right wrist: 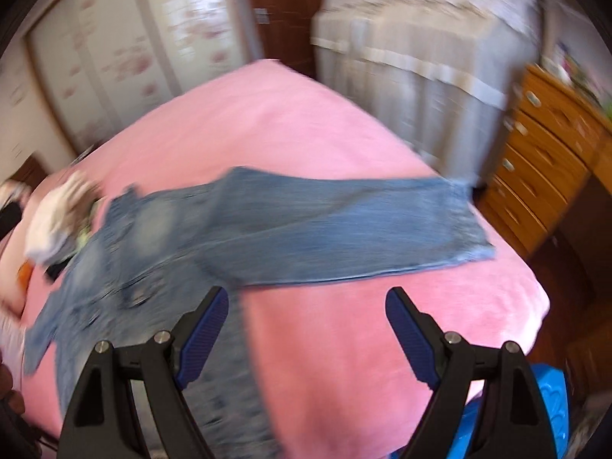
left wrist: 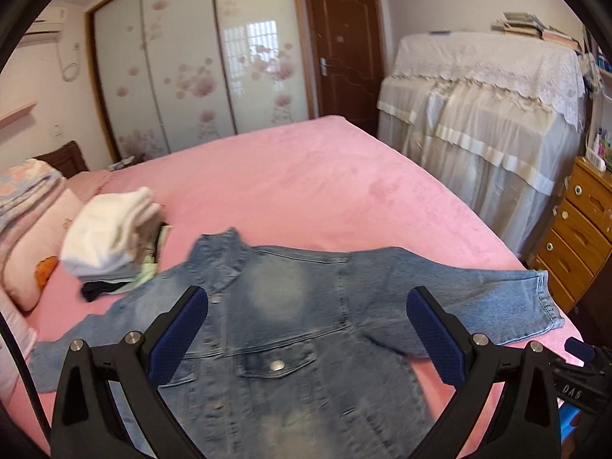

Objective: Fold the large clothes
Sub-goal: 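Grasp the denim sleeve cuff with the right tool and fold it across the jacket body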

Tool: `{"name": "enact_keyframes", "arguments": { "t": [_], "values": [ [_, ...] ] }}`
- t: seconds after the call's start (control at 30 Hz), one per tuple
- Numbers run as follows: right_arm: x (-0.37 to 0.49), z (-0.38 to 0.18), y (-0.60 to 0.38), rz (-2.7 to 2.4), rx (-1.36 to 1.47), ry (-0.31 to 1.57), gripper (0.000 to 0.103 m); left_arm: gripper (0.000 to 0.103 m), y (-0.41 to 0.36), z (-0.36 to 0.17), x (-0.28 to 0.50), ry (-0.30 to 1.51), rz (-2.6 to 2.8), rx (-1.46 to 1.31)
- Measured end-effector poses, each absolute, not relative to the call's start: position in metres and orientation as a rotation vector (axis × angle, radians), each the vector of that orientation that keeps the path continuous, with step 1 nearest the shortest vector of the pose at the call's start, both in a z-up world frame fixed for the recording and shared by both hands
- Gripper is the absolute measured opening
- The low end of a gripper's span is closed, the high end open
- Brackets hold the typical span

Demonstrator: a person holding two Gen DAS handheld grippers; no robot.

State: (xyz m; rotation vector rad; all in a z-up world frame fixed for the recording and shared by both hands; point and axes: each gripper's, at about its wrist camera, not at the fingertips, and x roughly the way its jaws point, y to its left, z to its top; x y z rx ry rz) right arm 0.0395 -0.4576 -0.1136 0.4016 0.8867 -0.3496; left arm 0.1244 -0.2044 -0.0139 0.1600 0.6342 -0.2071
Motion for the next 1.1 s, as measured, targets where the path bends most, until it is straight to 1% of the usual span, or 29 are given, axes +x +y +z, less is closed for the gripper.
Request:
{"name": "enact_keyframes", "arguments": {
  "t": [0.17, 0.27, 0.33, 0.47, 0.5, 0.57, 0.6, 0.63, 0.7, 0.8, 0.9, 0.93, 1.03, 1.1],
  "values": [
    [0.035, -0.174, -0.534, -0.445, 0.603, 0.933, 0.083, 0.103, -0.267, -0.075, 0.161, 0.692, -0.274, 0.225],
    [0.033, -0.207, -0.562, -0.436, 0.737, 0.936, 0.080, 0.103, -0.299, -0.109, 0.173, 0.740, -0.323, 0.255],
    [0.033, -0.228, -0.579, -0.432, 0.826, 0.930, 0.073, 0.103, -0.315, -0.130, 0.178, 0.759, -0.349, 0.268],
    [0.040, -0.241, -0.594, -0.458, 0.870, 0.870, 0.070, 0.103, -0.333, -0.151, 0.185, 0.796, -0.376, 0.280],
    [0.044, -0.242, -0.597, -0.479, 0.861, 0.863, 0.067, 0.103, -0.334, -0.154, 0.187, 0.804, -0.374, 0.285],
    [0.055, -0.241, -0.599, -0.527, 0.822, 0.857, 0.045, 0.103, -0.334, -0.156, 0.190, 0.811, -0.377, 0.282],
    [0.062, -0.239, -0.599, -0.545, 0.792, 0.859, 0.016, 0.103, -0.329, -0.155, 0.190, 0.814, -0.373, 0.274],
    [0.073, -0.236, -0.599, -0.550, 0.780, 0.868, 0.005, 0.103, -0.324, -0.153, 0.190, 0.816, -0.372, 0.266],
    [0.079, -0.223, -0.595, -0.557, 0.753, 0.838, 0.005, 0.103, -0.306, -0.146, 0.192, 0.825, -0.360, 0.254],
    [0.094, -0.164, -0.555, -0.474, 0.609, 0.714, 0.005, 0.103, -0.268, -0.127, 0.193, 0.835, -0.333, 0.222],
    [0.117, -0.098, -0.476, -0.278, 0.456, 0.603, 0.005, 0.103, -0.217, -0.110, 0.193, 0.825, -0.272, 0.167],
    [0.126, -0.084, -0.447, -0.209, 0.407, 0.583, 0.005, 0.103, -0.196, -0.105, 0.193, 0.826, -0.242, 0.143],
    [0.158, -0.068, -0.356, -0.020, 0.261, 0.580, 0.005, 0.103, -0.136, -0.099, 0.196, 0.830, -0.151, 0.085],
    [0.174, -0.078, -0.307, 0.059, 0.185, 0.617, 0.005, 0.103, -0.099, -0.101, 0.196, 0.832, -0.093, 0.057]
  ]
}}
